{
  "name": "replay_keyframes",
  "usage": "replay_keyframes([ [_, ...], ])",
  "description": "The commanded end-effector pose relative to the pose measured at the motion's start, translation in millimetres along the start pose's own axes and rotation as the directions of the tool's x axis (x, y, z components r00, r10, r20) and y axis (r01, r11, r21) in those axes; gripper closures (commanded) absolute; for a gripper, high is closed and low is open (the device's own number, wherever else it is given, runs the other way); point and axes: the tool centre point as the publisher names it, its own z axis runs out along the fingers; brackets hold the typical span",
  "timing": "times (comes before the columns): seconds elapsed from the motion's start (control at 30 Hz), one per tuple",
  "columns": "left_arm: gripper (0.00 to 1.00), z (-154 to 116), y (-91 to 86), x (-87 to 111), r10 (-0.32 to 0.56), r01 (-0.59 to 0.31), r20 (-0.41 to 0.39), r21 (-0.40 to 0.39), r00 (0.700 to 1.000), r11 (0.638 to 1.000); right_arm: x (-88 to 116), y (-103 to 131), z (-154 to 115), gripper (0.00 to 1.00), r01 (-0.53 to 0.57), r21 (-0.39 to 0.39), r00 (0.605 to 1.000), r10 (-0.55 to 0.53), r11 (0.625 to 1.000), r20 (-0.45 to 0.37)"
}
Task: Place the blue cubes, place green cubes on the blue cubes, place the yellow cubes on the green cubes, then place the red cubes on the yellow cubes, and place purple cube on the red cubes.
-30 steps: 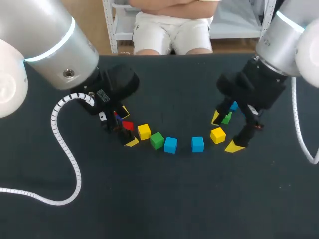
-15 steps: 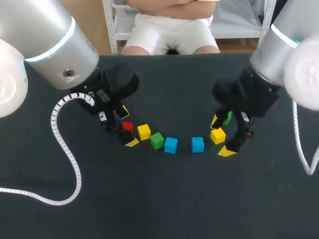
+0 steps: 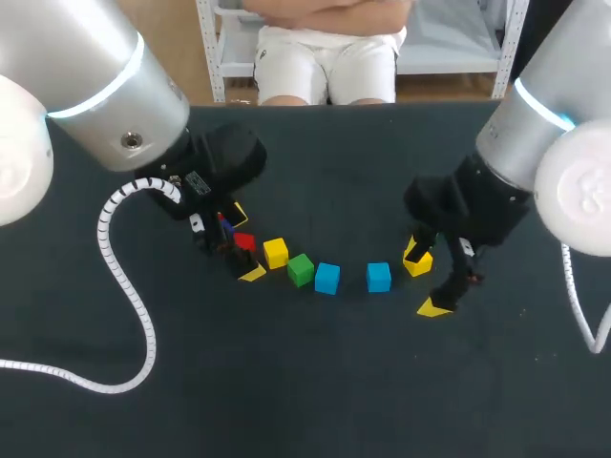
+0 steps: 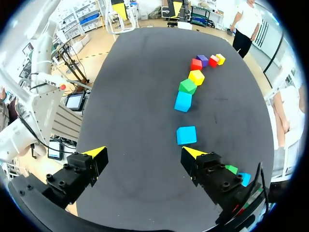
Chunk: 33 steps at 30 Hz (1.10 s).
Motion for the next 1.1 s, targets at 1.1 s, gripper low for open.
replay_keyframes([
  [1.1, 0.0, -0.3, 0.8, -0.4, 0.001, -0.001, -0.003, 0.002, 1.0, 1.0, -5.4, -13.5, 24.1, 0.0, 0.02, -0.055, 0.997, -0.024, 0.998, -0.077],
])
